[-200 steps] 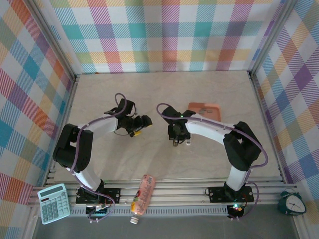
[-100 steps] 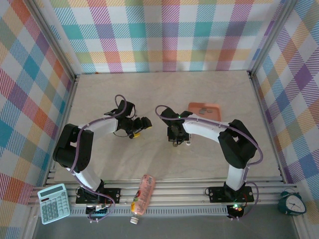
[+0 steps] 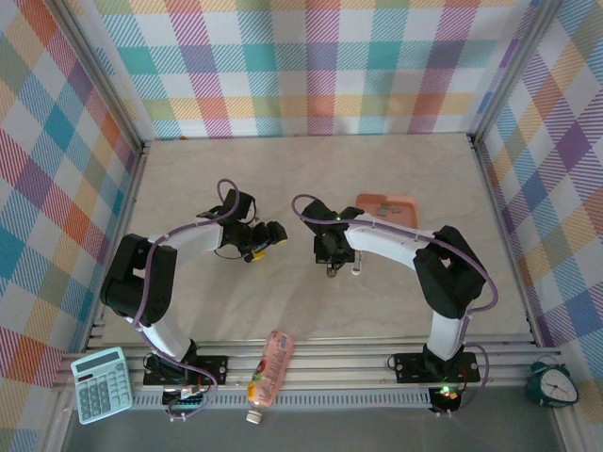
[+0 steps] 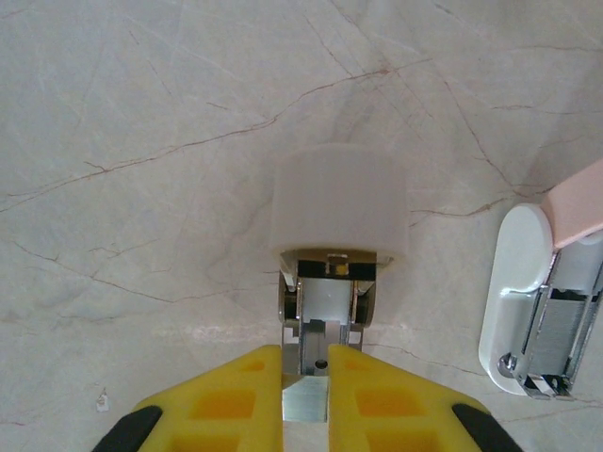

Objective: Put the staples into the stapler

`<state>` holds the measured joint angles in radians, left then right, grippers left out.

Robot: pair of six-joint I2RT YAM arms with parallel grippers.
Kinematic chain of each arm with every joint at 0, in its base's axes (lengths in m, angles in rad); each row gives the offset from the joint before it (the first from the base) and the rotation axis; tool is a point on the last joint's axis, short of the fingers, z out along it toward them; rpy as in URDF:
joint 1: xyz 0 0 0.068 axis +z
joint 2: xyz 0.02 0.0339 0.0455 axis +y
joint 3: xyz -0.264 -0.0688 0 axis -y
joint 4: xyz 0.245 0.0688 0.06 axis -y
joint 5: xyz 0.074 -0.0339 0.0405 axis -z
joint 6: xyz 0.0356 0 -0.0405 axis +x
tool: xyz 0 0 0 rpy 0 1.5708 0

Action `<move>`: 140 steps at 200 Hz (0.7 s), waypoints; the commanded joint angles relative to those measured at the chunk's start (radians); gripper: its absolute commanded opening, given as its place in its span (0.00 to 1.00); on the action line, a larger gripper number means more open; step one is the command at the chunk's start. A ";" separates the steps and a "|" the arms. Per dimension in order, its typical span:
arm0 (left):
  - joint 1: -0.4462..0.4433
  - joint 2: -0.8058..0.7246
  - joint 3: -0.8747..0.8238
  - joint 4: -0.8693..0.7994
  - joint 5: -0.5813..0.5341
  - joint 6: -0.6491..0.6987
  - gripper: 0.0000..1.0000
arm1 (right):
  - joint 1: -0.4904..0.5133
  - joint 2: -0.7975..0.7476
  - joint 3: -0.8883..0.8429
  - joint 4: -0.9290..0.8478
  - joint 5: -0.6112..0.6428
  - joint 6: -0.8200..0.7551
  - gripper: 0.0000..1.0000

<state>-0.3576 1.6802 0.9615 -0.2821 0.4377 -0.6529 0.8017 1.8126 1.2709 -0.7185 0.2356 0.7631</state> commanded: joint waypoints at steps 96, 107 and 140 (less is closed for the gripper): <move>0.009 0.019 0.008 -0.005 0.024 0.024 0.79 | 0.008 0.032 0.021 -0.035 0.018 0.005 0.15; 0.009 0.019 0.009 -0.004 0.024 0.025 0.79 | 0.008 0.035 0.019 -0.030 0.012 0.006 0.15; 0.009 0.019 0.010 -0.004 0.022 0.027 0.79 | 0.008 0.040 0.014 -0.030 0.011 0.008 0.15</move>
<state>-0.3573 1.6878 0.9615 -0.2821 0.4454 -0.6388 0.8017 1.8271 1.2720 -0.7265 0.2394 0.7635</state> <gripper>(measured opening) 0.791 0.149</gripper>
